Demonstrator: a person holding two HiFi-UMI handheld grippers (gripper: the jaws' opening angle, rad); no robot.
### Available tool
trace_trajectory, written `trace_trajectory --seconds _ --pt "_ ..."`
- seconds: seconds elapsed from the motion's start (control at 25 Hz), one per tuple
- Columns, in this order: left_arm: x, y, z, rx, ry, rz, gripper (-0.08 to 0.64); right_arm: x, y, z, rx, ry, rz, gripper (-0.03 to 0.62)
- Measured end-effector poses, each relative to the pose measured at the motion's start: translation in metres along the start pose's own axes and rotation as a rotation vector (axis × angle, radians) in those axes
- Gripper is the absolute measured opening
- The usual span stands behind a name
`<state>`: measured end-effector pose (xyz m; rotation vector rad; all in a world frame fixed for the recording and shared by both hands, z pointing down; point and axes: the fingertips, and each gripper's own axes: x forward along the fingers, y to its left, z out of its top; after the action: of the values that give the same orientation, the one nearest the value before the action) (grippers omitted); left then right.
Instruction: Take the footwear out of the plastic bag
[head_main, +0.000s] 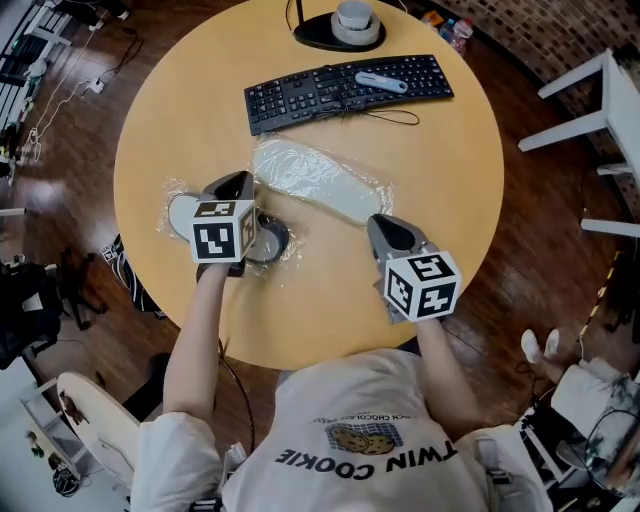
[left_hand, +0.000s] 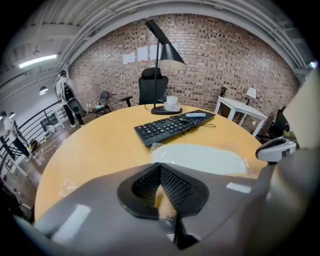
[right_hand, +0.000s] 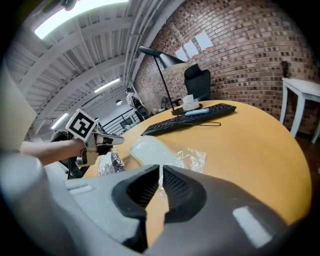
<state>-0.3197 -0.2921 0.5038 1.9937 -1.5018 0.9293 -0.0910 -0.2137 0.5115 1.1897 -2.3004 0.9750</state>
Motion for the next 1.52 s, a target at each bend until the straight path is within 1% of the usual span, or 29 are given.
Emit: trace_trajectory --seconds 0.24,0.4,0.56,0.84,1.0,1.08,1.24,1.32,1.52 --pt "0.038 0.011 0.006 0.151 0.071 -0.016 0.000 -0.001 -0.011 -0.002 0.037 -0.017 -0.054 0.011" --pt "0.052 0.011 -0.001 0.172 0.111 -0.040 0.000 -0.004 -0.016 -0.008 0.065 -0.011 -0.080 0.011" --pt "0.059 0.011 -0.003 0.178 0.108 -0.035 0.000 -0.005 -0.022 -0.011 0.108 -0.011 -0.070 0.011" --pt "0.063 0.018 -0.005 0.196 0.118 0.004 0.000 -0.004 -0.020 -0.021 0.248 -0.011 0.029 0.027" --pt "0.064 0.018 -0.006 0.210 0.126 0.014 -0.001 -0.005 -0.018 -0.033 0.293 0.022 0.057 0.040" --pt "0.065 0.018 -0.007 0.207 0.131 0.017 -0.002 -0.006 -0.018 -0.041 0.293 0.046 0.069 0.041" --pt "0.069 0.019 -0.012 0.224 0.152 0.020 -0.002 -0.003 -0.016 -0.046 0.241 0.081 0.103 0.043" --pt "0.071 0.020 -0.020 0.234 0.181 0.021 -0.002 -0.002 -0.016 -0.045 0.257 0.074 0.120 0.043" --pt "0.072 0.021 -0.025 0.227 0.175 0.023 -0.002 -0.007 -0.017 -0.036 0.378 0.015 0.219 0.043"
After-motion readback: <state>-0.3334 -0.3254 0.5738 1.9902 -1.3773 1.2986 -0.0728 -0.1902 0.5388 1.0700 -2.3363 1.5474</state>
